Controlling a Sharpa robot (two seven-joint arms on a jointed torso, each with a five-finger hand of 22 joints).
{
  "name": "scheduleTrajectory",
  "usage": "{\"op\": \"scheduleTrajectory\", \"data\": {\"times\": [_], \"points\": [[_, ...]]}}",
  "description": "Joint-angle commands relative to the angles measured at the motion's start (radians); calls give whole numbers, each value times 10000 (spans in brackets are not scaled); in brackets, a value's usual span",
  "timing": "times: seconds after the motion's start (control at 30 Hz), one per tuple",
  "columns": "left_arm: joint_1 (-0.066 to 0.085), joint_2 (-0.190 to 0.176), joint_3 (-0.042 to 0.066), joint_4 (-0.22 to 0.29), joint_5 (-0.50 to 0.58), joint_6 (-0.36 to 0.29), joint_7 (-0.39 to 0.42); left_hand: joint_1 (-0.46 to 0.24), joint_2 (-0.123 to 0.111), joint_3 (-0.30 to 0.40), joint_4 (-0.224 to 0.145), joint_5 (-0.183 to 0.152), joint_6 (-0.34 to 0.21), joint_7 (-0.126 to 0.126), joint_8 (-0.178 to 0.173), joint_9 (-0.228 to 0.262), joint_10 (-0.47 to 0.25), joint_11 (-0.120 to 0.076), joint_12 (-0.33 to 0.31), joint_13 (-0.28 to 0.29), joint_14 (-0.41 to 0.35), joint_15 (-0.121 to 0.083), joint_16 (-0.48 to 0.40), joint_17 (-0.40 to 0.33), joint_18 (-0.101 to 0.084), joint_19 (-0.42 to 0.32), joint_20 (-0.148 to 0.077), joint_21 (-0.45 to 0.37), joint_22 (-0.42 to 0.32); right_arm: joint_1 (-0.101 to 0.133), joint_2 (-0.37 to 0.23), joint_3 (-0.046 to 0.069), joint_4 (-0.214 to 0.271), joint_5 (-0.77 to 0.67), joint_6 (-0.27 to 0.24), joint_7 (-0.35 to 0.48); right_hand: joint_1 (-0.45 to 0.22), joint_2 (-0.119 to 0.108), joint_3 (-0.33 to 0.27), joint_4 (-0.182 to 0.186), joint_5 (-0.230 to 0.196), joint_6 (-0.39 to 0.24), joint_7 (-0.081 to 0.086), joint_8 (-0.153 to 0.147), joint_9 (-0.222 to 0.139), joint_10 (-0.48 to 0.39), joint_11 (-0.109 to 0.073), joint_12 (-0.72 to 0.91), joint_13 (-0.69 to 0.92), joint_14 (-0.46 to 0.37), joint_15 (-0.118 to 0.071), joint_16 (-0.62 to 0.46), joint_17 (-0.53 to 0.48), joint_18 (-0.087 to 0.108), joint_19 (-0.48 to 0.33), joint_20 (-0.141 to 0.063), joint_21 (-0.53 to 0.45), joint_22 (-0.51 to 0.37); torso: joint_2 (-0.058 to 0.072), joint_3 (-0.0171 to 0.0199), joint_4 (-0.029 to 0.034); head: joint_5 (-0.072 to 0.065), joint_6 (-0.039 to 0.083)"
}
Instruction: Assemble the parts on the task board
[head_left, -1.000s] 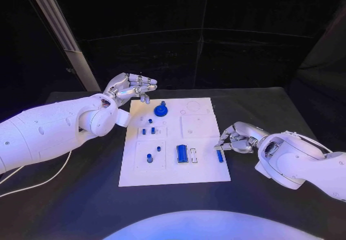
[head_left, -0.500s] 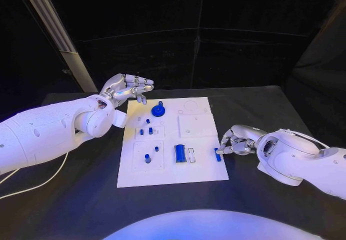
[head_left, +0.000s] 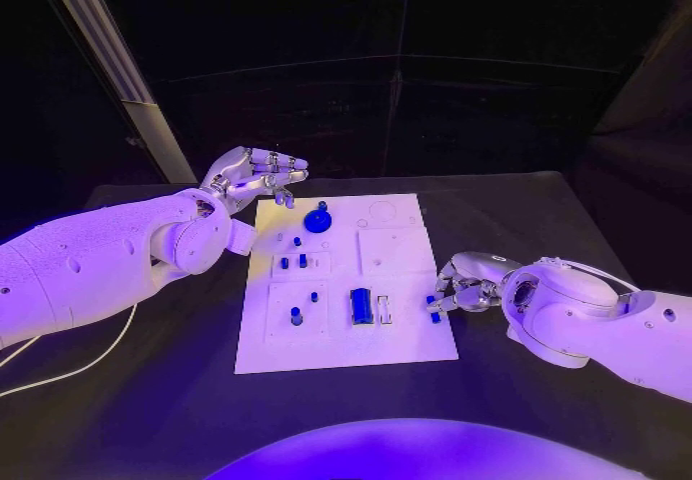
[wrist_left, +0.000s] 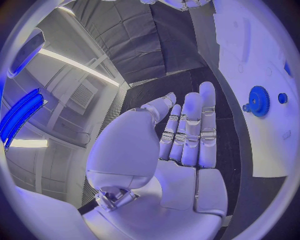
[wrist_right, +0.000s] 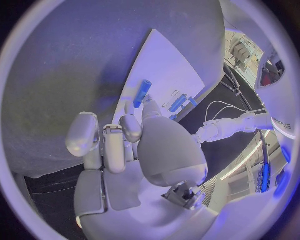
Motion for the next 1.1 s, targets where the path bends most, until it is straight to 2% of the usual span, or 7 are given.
{"op": "scheduleTrajectory", "data": {"times": [0.03, 0.23, 0.4, 0.63, 0.77, 0.87, 1.1], "points": [[8, -11, 2, 11, 11, 122, 40, -89, 18, 12, 33, -9, -71, 22, 41, -12, -85, 2, 42, -15, -64, -3, 0, -15, 141, -83, 18, -12, -15, -5, 83, -1, -67, -482, 438, -217, 183, 14, 22, -101, 39, 64, -7, -80, -15, -28, -34, -58, -4, 606, 9, -72, 489, -111, -4, 8, -57, -16, 3, -4, 6, -10, -19], [6, -16, 2, 17, 11, 134, 29, -89, 18, 12, 33, -9, -71, 22, 41, -12, -85, 2, 42, -15, -64, -3, 0, -15, 141, -83, 18, -12, -15, -64, 340, -2, -202, -935, 1074, -459, 482, 11, 78, -304, -17, 73, 4, -165, -46, -79, -31, -137, -45, 594, 10, -109, 441, -104, -28, 5, -91, -65, 7, -1, -2, 5, -49], [6, -28, 2, 23, 11, 153, 14, -89, 18, 12, 33, -9, -71, 22, 41, -12, -85, 2, 42, -15, -64, -3, 0, -15, 141, -83, 18, -12, -15, -100, 559, -4, -240, -1660, 1616, -617, 781, 4, 181, -541, -556, 112, 20, -251, -77, -128, -21, -224, -91, 579, 18, -159, 379, -95, -61, 10, -141, -131, 1, -1, 15, 11, -56], [6, -46, 2, 31, 11, 161, 4, -89, 18, 12, 33, -9, -71, 22, 41, -12, -85, 2, 42, -15, -64, -3, 0, -15, 141, -83, 18, -12, -15, -125, 670, -5, -187, -2198, 1923, -768, 661, -84, 120, -522, -579, 64, 72, -340, -108, -200, 23, -354, -183, 554, 51, -231, 280, -83, -106, 34, -203, -223, -12, -4, -1, 40, -40], [5, -53, 1, 37, 11, 168, 2, -89, 27, 16, 35, -8, -70, 19, 55, -11, -91, 1, 65, -14, -67, -3, 4, -23, 142, -82, 19, -19, -20, -130, 693, -5, -132, -2216, 1850, -862, 553, -36, 145, -440, 128, 75, 72, -424, -139, -226, 24, -405, -208, 555, 58, -243, 285, -78, -106, 48, -222, -229, -4, 0, -16, 45, -45], [4, -56, 1, 48, 11, 173, 0, -89, 27, 16, 35, -8, -70, 19, 55, -11, -91, 1, 65, -14, -67, -3, 4, -23, 142, -82, 19, -19, -20, -131, 702, -4, -102, -1858, 1633, -927, 823, 224, 410, -530, 602, 164, 7, -455, -155, -231, -34, -420, -205, 566, 15, -227, 323, -78, -84, 25, -212, -199, -6, 0, -12, 51, -96], [3, -78, 1, 61, 11, 165, -7, -89, 27, 16, 35, -8, -70, 19, 55, -11, -91, 1, 65, -14, -67, -3, 4, -23, 142, -82, 19, -19, -20, -131, 651, -3, -13, -378, 708, -840, 1335, 650, 1196, -789, 455, 251, -43, -602, -231, -235, -92, -457, -202, 588, -49, -186, 403, -88, -42, -55, -193, -159, -4, -3, 14, 87, -92]]}}
